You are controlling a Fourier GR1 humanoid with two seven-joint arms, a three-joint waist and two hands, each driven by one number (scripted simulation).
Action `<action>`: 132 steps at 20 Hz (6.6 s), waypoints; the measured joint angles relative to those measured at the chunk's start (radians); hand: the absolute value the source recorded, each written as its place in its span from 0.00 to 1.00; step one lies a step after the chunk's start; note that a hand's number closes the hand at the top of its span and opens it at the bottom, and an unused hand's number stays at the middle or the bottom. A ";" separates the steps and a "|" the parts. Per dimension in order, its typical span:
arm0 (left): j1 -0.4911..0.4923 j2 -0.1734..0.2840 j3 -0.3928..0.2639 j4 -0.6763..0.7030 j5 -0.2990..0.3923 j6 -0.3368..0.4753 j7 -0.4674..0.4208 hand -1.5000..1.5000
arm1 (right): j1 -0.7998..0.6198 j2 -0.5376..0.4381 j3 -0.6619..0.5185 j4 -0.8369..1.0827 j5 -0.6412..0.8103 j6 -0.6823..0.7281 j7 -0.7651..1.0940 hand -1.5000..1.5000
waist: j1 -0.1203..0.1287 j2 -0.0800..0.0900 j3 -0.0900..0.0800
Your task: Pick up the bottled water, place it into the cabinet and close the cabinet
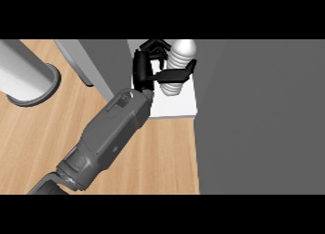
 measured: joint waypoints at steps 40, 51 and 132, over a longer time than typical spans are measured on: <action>0.062 0.000 -0.036 -0.114 0.040 -0.261 -0.020 0.00 | -0.020 0.014 0.017 -0.005 -0.040 0.006 0.051 0.00 | 0.050 -0.021 0.000; 0.411 0.060 -0.190 -0.594 -0.001 -0.206 0.075 0.00 | -0.033 0.026 0.069 -0.012 -0.035 -0.035 0.086 0.00 | 0.066 -0.024 0.000; 1.336 0.617 0.026 -1.403 0.174 -0.546 -0.044 0.00 | -0.821 -0.033 0.921 -0.016 0.247 -0.089 0.810 1.00 | 0.172 0.015 -0.014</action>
